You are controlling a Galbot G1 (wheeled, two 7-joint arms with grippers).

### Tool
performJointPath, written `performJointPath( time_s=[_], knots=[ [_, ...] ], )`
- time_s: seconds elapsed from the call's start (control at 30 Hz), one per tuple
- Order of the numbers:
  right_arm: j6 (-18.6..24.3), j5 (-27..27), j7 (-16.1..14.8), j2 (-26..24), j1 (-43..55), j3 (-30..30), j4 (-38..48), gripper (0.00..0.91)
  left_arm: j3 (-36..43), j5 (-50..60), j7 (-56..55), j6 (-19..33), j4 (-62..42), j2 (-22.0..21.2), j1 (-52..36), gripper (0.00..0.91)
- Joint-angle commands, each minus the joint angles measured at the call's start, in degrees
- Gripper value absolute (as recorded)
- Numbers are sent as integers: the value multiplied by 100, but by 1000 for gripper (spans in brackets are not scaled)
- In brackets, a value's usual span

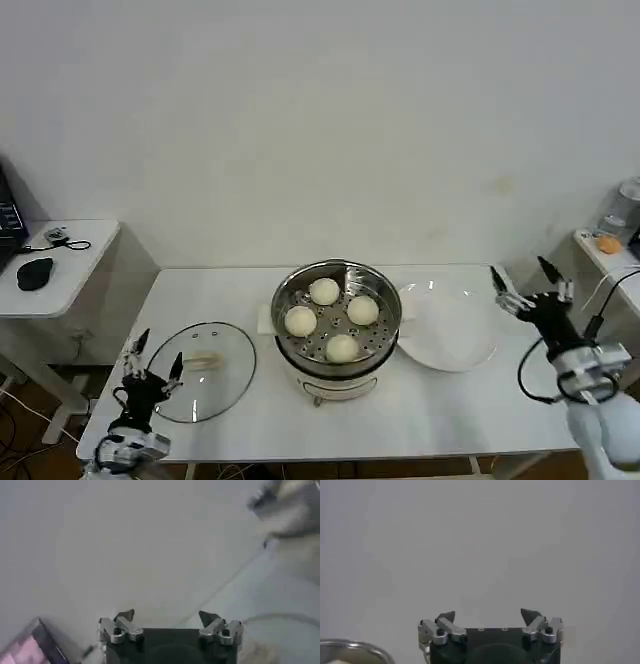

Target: Take steamed baozi put them in steamer then cover it.

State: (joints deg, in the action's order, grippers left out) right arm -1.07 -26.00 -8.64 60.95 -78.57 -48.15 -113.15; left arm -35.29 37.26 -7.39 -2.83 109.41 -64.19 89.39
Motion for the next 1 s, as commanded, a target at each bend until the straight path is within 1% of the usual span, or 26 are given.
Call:
performJointPath(
  time_s=[0.03,0.17,0.33,0.67,1.0],
  knots=[
    [330,60,20,829,-1201,-1159,-322,907,495,3119,10,156,-984,95,-406,907],
    [323,53,47,871,-1294,-1256,-437,907,582,3016,109,131,-1100,159,-478,907],
    [349,38,78,942,-1389,-1350,-492,907,709,2995,136,134,-1266,130,-690,907],
    [349,37,99,1005,-1555,-1343,-531,907,882,2900,144,127,-1772,166,-1293,907],
    [355,66,99,1055,-1612,-1320,-501,907,1062,2851,159,117,-2115,151,-1702,907]
  ],
)
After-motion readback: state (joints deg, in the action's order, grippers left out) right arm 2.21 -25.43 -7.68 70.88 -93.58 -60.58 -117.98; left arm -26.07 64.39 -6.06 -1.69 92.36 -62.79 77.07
